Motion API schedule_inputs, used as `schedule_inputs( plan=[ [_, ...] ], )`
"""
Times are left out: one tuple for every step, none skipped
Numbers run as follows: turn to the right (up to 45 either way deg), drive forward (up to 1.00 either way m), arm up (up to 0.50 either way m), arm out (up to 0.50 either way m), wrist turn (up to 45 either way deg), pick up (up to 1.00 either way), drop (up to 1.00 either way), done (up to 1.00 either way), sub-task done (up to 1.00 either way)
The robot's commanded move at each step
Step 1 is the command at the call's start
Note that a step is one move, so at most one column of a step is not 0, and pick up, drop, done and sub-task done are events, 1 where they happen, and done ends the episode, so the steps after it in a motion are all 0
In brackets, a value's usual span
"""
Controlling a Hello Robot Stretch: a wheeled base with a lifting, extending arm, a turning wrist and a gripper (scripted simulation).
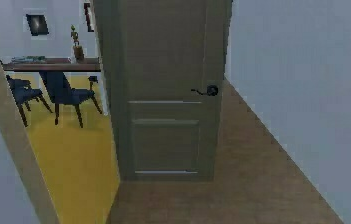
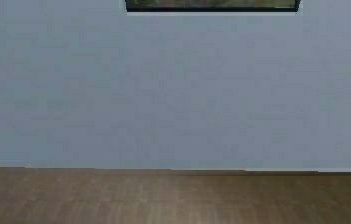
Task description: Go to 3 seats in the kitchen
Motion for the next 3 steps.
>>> schedule_inputs(
  plan=[
    [0.0, 0.80, 0.00, 0.00, 0.0, 0.00, 0.00, 0.00, 0.00],
    [-45.0, 0.00, 0.00, 0.00, 0.0, 0.00, 0.00, 0.00, 0.00],
    [0.0, 0.45, 0.00, 0.00, 0.0, 0.00, 0.00, 0.00, 0.00]
  ],
)
